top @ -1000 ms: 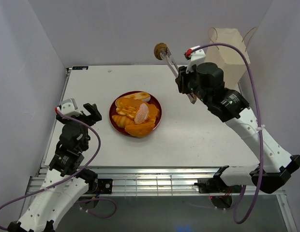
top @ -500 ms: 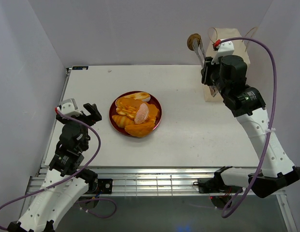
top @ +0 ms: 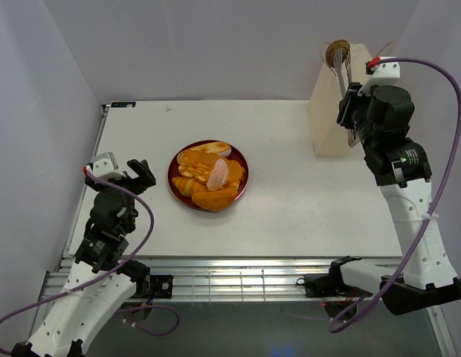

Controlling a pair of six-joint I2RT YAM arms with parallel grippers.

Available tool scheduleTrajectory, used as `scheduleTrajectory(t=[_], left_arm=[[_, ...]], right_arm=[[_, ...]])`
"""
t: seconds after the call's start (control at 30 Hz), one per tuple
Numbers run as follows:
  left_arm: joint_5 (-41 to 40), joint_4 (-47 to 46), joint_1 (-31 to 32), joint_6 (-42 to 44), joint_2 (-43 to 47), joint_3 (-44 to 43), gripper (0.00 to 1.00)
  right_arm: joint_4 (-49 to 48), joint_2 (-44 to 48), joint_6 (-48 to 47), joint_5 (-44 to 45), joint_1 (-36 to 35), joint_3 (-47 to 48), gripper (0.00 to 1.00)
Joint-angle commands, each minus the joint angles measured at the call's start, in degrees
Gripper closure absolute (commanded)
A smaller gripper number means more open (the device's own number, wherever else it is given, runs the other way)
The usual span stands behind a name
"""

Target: Place the fake bread into the paper bag

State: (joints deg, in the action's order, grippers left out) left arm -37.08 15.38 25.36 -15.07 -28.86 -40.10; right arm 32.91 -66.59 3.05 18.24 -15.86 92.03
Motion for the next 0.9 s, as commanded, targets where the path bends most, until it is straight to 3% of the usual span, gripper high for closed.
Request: scheduleTrajectory(t=[0.0, 0.67, 0.87], left_arm=[[0.17, -0.35, 0.30, 0.22, 0.56, 0.19, 0.02], [0.78, -0.43, 0.39, 0.13, -0.32, 0.20, 0.02], [0.96, -0.43, 0.56, 0.13, -0.32, 0.28, 0.02]], right_arm=[[-3.90, 0.93, 0.82, -0.13, 1.53, 0.34, 0.84], [-5.57, -7.15, 2.66, -4.26, 12.87, 0.34, 0.77], [-5.57, -9.00, 3.01, -6.37, 14.19, 0.96, 0.68]])
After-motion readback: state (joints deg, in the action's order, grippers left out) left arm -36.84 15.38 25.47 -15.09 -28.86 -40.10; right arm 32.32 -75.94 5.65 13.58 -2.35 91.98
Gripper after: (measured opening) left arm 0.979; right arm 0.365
